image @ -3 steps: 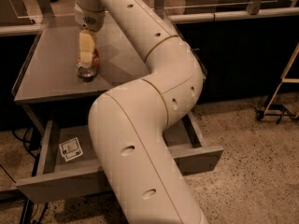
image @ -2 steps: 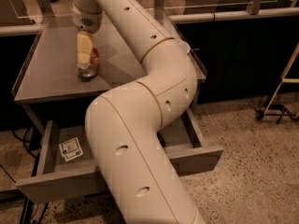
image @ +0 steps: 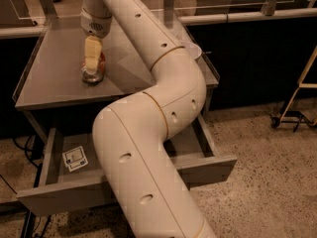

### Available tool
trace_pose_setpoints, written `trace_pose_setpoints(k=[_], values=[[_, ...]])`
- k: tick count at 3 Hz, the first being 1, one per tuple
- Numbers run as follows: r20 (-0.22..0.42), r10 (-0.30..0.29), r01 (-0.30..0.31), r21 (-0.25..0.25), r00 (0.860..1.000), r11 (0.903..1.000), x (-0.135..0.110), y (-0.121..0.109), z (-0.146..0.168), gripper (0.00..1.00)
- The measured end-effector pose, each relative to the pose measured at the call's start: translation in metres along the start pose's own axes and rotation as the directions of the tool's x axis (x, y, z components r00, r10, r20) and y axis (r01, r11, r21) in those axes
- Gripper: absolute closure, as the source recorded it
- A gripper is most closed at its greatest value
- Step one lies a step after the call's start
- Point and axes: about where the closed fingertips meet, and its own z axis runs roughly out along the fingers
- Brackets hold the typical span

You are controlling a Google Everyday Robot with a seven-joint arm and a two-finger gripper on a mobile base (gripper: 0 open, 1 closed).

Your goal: Place coke can into top drawer

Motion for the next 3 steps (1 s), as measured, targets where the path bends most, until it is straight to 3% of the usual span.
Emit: trace_pose_setpoints(k=[3], values=[[0.019, 0.019, -0.019, -0.019, 1.000, 0.9996, 0.0074, 0.0009, 0.0051, 0.00]])
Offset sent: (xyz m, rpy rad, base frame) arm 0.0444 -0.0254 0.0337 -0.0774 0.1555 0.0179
